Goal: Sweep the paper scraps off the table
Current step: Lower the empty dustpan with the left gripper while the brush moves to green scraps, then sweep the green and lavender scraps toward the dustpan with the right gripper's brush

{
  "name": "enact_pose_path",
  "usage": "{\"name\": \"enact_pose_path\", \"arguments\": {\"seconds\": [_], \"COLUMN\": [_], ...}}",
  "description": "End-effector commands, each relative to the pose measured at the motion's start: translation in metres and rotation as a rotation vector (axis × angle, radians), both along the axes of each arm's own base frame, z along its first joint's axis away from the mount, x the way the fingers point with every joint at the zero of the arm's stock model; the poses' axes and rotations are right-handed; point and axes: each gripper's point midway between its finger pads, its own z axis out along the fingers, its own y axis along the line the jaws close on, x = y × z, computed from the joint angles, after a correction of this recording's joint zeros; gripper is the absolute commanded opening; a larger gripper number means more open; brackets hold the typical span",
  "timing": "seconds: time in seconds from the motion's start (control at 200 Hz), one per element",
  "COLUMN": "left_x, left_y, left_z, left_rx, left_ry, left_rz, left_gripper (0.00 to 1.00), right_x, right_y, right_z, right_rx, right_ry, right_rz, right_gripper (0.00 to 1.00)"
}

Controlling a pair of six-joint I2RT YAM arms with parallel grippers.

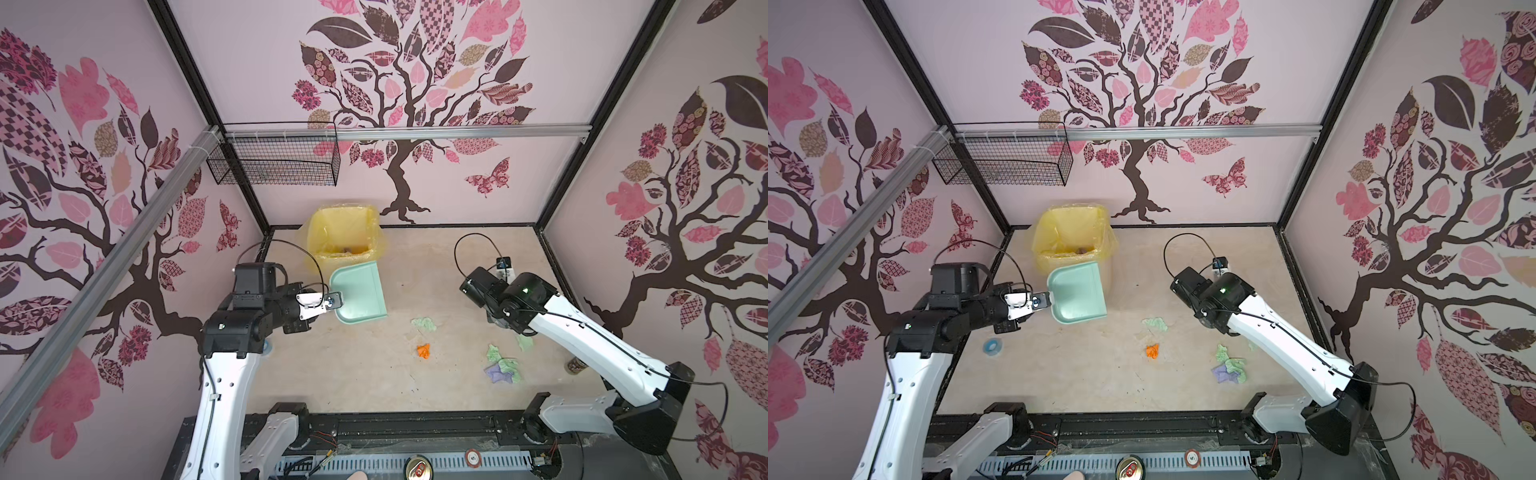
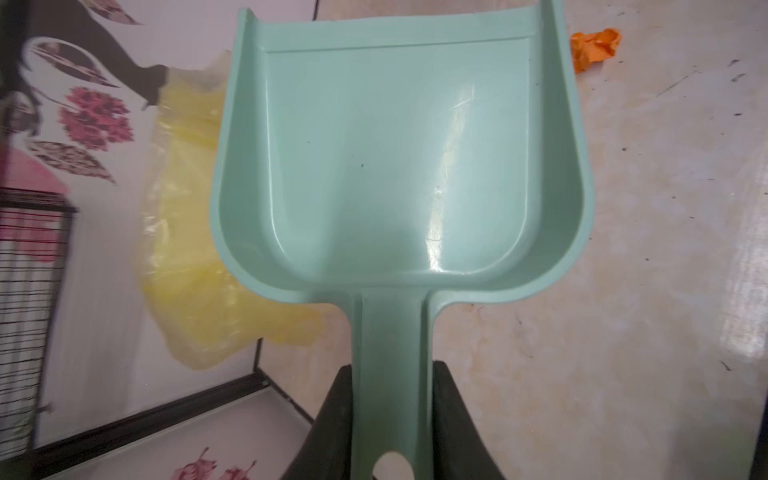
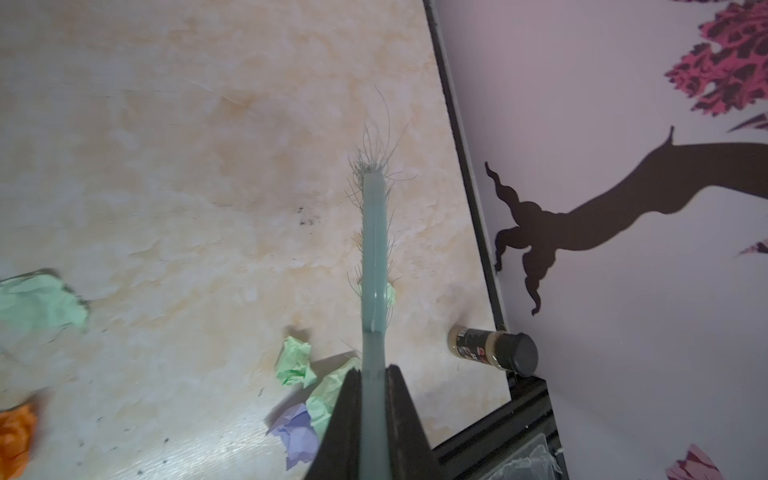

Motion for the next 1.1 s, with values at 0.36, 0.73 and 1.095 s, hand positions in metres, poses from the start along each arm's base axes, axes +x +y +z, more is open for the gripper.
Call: {"name": "enact_pose_path", "arguments": {"seconds": [0.36,0.73,1.095], "left_x": [-0.028,-0.022,-0.013], "left_y": [-0.014,-0.016,-0.016], "left_z": [-0.096,-0.105,-0.107], "left_rx": [-0.073,-0.083,-0.095], "left_ry": [0.224,0.244,0.248], "left_rz": [-0.048,-0.050,-0.036], "left_gripper": [0.00,0.00,0.00], "right_x": [0.003,-0.024,-0.020], "right_y": [-0.043,-0.019,0.080], "right_z": [-0.087,-0.141,-0.149], "right_rx": [-0.149,-0.086,0.117], "right_ry": [0.244,0.422,0.392], "right_rz": [-0.191,-0.168,0.035], "right_gripper": [0.00,0.00,0.00]}}
